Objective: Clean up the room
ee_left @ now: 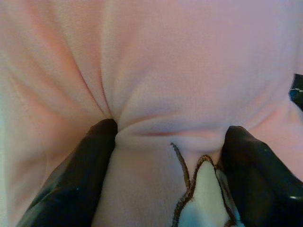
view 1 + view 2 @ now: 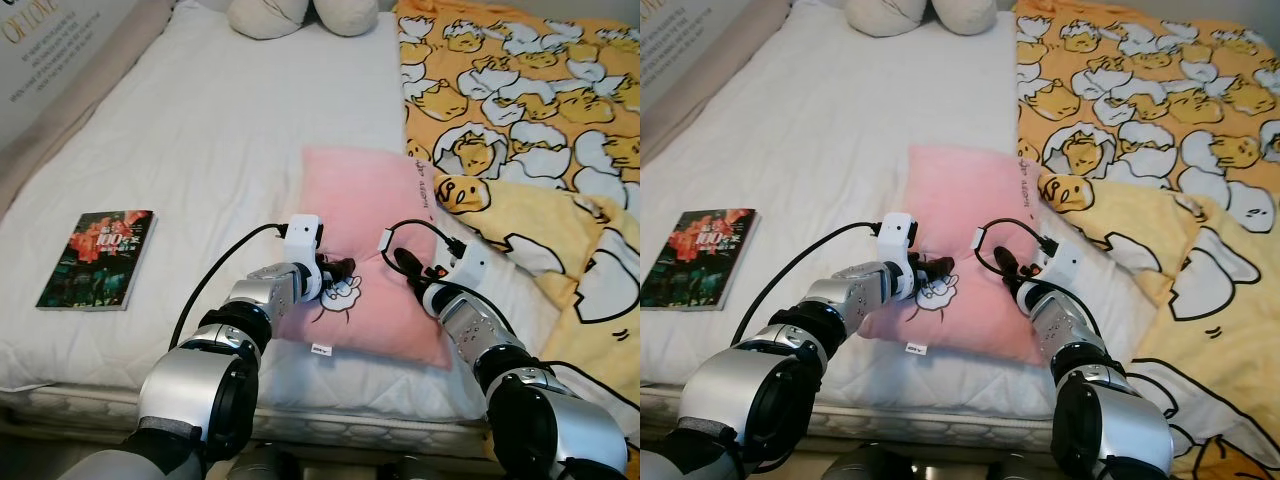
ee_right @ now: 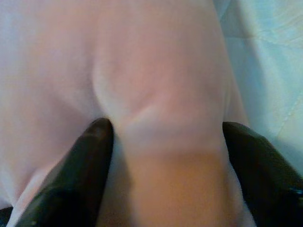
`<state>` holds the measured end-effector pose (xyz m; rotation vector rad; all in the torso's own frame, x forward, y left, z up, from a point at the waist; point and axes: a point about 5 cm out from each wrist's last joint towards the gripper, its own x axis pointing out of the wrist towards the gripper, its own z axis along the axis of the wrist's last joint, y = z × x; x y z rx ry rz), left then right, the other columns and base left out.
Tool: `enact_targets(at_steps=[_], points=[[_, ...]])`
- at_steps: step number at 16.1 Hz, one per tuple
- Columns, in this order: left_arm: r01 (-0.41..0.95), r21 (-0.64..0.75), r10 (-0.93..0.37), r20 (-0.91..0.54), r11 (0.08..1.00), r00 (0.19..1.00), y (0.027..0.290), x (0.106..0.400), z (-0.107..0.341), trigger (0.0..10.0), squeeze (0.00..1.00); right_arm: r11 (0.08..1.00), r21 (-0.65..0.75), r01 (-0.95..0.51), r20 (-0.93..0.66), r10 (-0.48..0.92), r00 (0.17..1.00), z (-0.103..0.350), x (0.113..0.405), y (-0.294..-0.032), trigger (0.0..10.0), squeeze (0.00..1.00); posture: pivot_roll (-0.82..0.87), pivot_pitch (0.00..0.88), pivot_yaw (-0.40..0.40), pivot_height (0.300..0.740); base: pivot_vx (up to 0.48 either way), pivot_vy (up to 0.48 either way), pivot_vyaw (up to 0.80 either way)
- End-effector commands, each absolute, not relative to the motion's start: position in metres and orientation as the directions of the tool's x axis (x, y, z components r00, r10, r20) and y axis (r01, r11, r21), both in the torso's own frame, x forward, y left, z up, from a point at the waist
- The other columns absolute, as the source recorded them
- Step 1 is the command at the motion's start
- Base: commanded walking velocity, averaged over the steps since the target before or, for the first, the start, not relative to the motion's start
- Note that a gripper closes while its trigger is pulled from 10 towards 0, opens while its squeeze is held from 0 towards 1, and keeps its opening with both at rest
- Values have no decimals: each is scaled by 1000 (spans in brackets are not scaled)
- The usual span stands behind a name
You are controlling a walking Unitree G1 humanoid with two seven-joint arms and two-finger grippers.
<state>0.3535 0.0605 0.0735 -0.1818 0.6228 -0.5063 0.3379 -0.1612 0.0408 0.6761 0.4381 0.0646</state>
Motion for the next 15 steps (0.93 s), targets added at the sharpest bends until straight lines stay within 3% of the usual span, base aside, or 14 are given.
enact_targets(at_steps=[1,2,3,6,8,15], points=[[401,-319,-511,-581,859,634,59,339,53,0,0,769,633,89,-415,240,878,28,328,-152,0,0,-14,67,-12,740,0,0,0],[387,-308,-494,-581,869,647,62,339,52,0,0,693,709,132,-386,224,895,29,328,-154,0,0,-26,53,-20,740,0,0,0],[378,-317,-493,-580,870,649,62,338,51,0,0,675,724,141,-381,222,897,28,328,-155,0,0,-28,47,-21,740,0,0,0],[405,-308,-507,-580,861,637,58,336,49,0,0,695,707,134,-403,240,883,19,319,-158,0,0,-29,25,-15,740,0,0,0],[428,-254,-491,-578,867,652,60,339,52,0,0,653,736,180,-399,203,894,15,315,-165,0,0,-28,6,5,740,0,0,0],[436,-191,-475,-402,880,783,58,363,89,0,0,753,642,147,-415,180,892,19,319,-169,0,0,-26,0,17,740,0,0,0]])
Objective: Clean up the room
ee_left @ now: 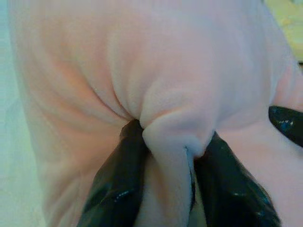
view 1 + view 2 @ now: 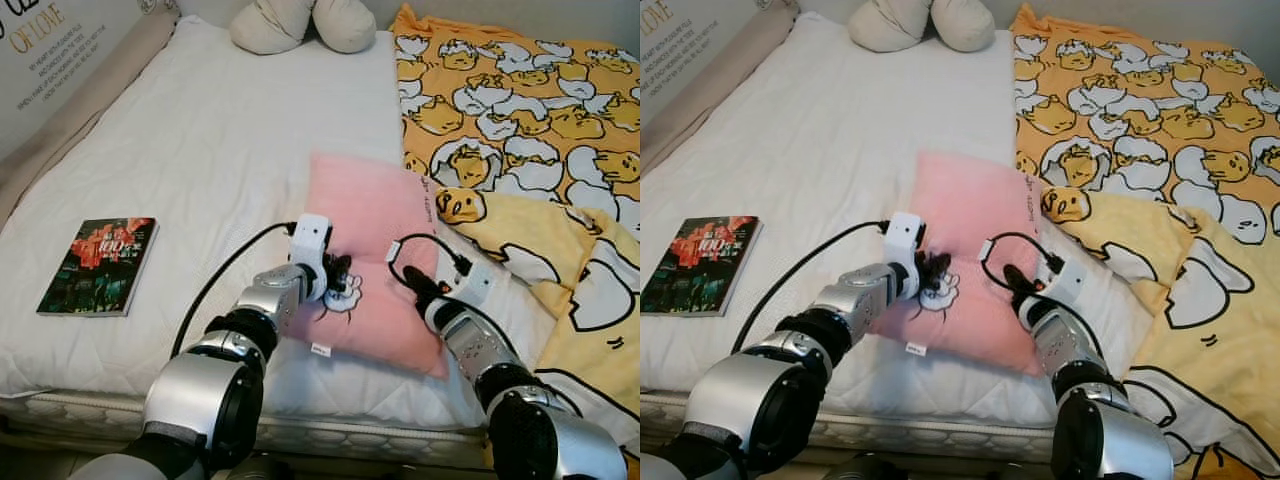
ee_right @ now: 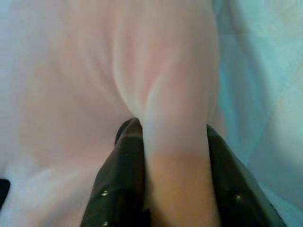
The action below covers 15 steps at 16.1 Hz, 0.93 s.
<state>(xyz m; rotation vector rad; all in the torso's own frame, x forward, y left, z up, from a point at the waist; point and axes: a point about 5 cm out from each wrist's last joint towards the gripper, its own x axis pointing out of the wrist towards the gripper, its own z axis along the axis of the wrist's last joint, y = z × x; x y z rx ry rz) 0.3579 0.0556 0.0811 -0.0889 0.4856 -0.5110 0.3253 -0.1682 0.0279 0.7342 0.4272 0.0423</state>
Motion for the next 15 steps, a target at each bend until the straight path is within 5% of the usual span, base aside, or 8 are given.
enact_targets(at_steps=[1,11,12,14,15], points=[[447,-185,-483,-371,875,793,58,368,97,0,0,770,627,117,-388,178,904,28,326,-170,0,0,-28,0,14,740,0,0,0],[512,18,-510,116,859,852,79,411,235,0,0,903,405,-143,177,75,981,171,374,-192,0,0,-30,0,33,740,0,0,0],[473,63,-477,144,879,867,85,411,239,10000,0,919,366,-145,219,66,973,179,371,-192,0,0,-16,0,36,740,0,0,0],[463,26,-461,149,886,875,87,411,234,10000,0,937,335,-102,171,46,984,168,369,-191,0,0,-11,0,36,740,0,0,0],[436,-19,-428,162,900,889,88,411,233,10000,0,950,302,-72,130,33,991,161,368,-190,4863,0,-5,0,36,740,0,480,0]])
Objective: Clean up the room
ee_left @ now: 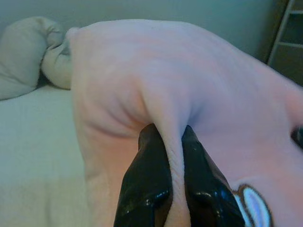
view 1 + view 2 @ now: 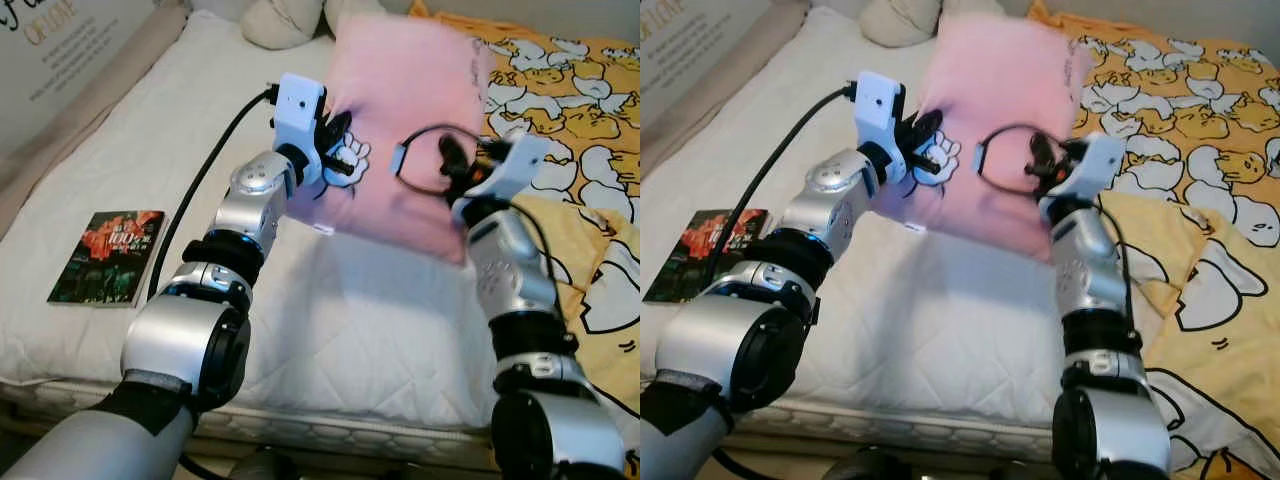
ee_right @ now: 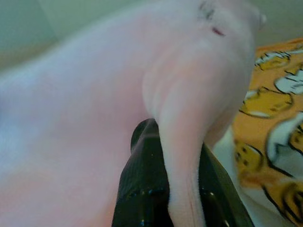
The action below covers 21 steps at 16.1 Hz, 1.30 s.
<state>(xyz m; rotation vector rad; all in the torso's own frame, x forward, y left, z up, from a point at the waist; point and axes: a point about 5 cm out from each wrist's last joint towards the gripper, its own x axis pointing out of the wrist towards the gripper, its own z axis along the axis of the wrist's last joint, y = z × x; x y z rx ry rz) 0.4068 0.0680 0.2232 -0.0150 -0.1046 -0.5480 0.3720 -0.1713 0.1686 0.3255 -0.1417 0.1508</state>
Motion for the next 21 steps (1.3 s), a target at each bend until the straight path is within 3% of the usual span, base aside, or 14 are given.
enact_targets(at_steps=[1,5,9,21], points=[[415,-16,-407,166,910,898,89,411,233,10000,0,959,275,-69,124,36,992,159,368,-189,10000,0,-3,0,35,740,0,480,0],[335,34,-336,149,942,930,87,408,217,10000,0,970,235,-58,108,33,994,158,366,-187,10000,0,12,0,16,740,0,480,0],[299,13,-298,120,954,947,94,408,211,10000,0,980,186,-69,107,50,993,159,368,-184,10000,0,21,0,10,740,0,480,578],[272,78,-280,128,959,951,100,411,217,10000,0,985,157,-75,48,69,996,146,366,-179,10000,0,22,0,4,740,0,467,427]])
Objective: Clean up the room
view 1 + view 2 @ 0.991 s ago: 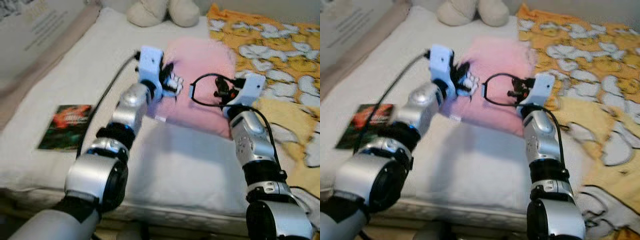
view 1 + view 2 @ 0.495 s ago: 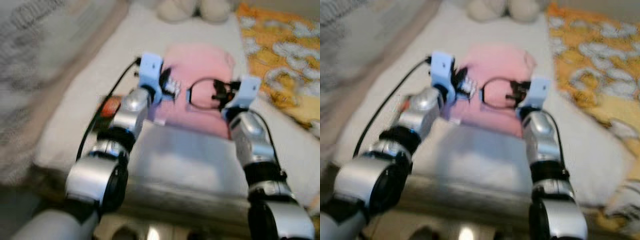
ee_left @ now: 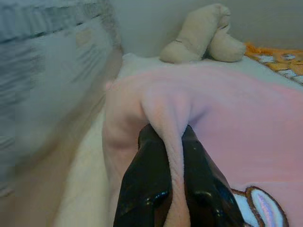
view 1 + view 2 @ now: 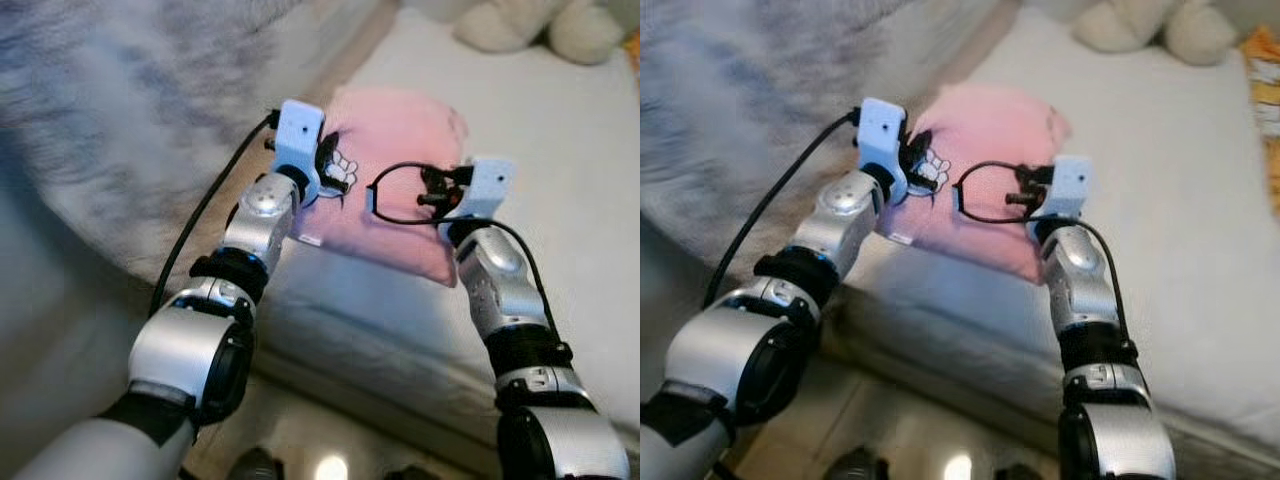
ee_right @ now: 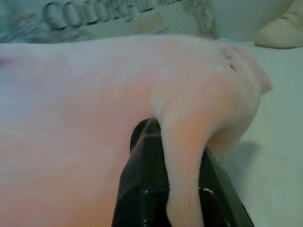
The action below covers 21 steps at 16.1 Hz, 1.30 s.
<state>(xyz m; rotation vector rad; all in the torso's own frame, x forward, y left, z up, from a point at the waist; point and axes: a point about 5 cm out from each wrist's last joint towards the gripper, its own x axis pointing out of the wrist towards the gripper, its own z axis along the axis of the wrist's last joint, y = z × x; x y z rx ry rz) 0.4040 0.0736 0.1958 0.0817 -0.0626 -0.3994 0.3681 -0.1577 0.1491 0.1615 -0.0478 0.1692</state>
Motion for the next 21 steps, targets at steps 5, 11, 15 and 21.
enact_targets(at_steps=[5,11,15,21], points=[[236,69,-243,122,969,962,108,412,215,10000,0,985,154,-80,39,75,996,142,364,-176,10000,0,22,0,1,740,288,0,0],[232,91,-242,123,968,962,108,412,214,10000,0,985,150,-86,23,83,996,136,361,-174,10000,0,22,0,0,740,480,0,0],[225,88,-234,111,970,966,109,412,211,10000,0,985,150,-84,9,84,996,130,357,-174,10000,0,21,0,-1,740,480,0,0],[257,68,-261,70,964,963,92,410,203,10000,0,990,55,-132,34,130,991,129,343,-169,10000,0,-2,101,9,740,480,0,0]])
